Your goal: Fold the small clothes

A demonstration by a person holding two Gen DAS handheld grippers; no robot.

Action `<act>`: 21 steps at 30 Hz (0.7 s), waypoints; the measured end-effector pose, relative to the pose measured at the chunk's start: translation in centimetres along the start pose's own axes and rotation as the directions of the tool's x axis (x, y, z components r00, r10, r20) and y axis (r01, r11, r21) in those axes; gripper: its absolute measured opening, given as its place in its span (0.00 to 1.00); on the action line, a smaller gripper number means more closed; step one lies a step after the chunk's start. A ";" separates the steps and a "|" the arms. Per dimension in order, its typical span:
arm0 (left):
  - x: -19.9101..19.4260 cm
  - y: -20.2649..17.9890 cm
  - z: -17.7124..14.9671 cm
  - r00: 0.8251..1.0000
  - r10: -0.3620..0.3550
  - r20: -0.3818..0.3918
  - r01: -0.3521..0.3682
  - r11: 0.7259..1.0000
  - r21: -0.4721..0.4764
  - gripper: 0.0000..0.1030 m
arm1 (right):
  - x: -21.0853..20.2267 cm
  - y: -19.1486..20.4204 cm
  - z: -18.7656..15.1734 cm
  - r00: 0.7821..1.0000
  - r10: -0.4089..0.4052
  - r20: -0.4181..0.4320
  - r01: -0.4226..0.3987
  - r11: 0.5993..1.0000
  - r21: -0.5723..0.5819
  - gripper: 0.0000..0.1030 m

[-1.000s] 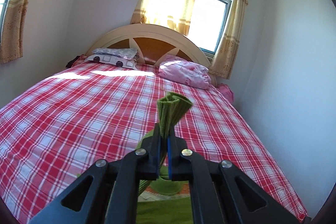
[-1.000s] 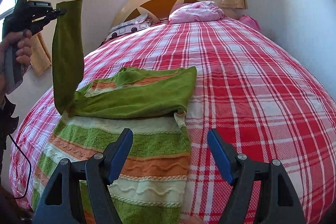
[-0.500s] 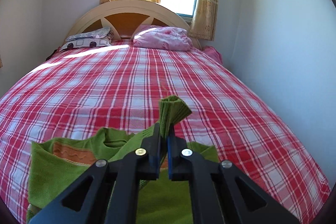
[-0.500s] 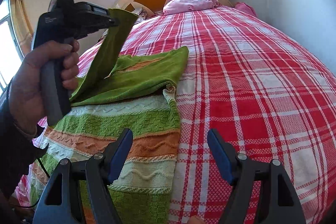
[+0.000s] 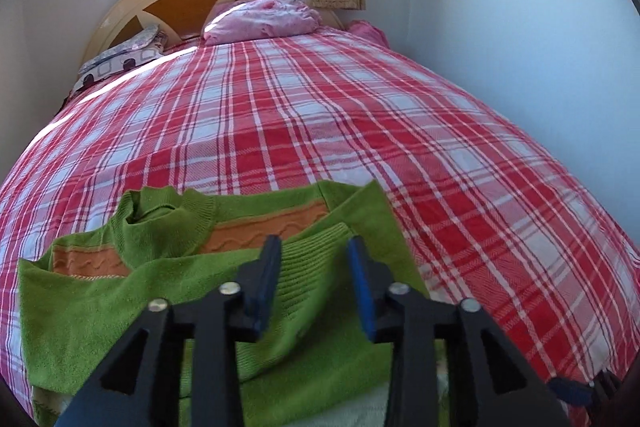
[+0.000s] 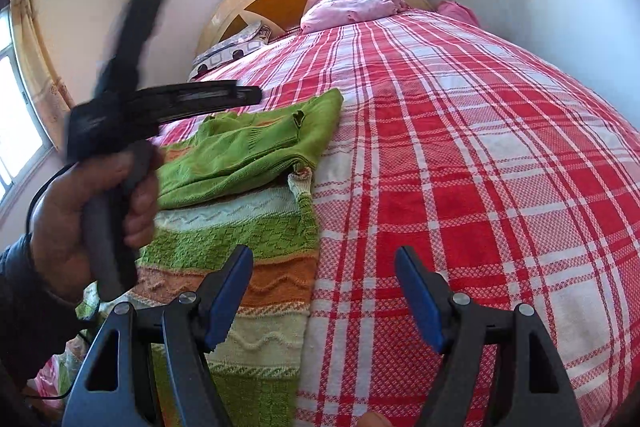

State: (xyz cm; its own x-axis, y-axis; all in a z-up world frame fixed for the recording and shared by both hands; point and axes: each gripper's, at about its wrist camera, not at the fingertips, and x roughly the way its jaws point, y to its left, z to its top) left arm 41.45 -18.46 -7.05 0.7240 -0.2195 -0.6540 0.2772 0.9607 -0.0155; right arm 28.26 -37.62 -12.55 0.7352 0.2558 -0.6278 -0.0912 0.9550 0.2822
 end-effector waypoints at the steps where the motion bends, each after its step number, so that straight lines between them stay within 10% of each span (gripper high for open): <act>1: -1.3 0.2 -0.3 0.999 -0.020 0.027 0.020 1.000 0.015 0.56 | -0.1 -0.2 0.0 1.000 0.003 0.007 -0.003 1.000 0.007 0.72; 3: -3.8 1.1 -1.1 0.997 -0.010 0.077 0.007 0.999 0.041 0.79 | -0.6 -0.4 0.1 1.000 0.001 0.023 -0.001 1.000 0.019 0.72; 8: -7.9 8.5 -3.9 0.978 0.160 0.131 -0.166 0.985 0.041 0.87 | -1.1 0.8 3.0 0.998 0.040 0.043 -0.040 0.999 0.007 0.72; 13: -7.8 18.2 -5.3 0.916 0.398 0.048 -0.394 0.916 -0.080 0.89 | 3.7 3.1 8.3 0.990 0.126 -0.057 -0.126 0.992 0.007 0.57; 20: -6.7 24.1 -8.4 0.898 0.436 -0.065 -0.439 0.868 -0.233 0.89 | 13.1 5.8 11.8 0.982 0.007 -0.189 -0.018 0.998 -0.057 0.55; 21: -6.4 24.1 -8.7 0.899 0.432 -0.072 -0.436 0.870 -0.230 0.89 | 14.2 5.8 11.6 0.977 -0.008 -0.211 -0.005 0.998 -0.060 0.40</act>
State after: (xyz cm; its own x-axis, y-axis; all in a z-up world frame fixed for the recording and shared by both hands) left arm 37.99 7.57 -9.81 0.7254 0.2301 -0.6487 -0.2203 0.9705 0.0978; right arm 45.98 -30.24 -11.40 0.5773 0.2743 -0.7691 -0.1351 0.9610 0.2413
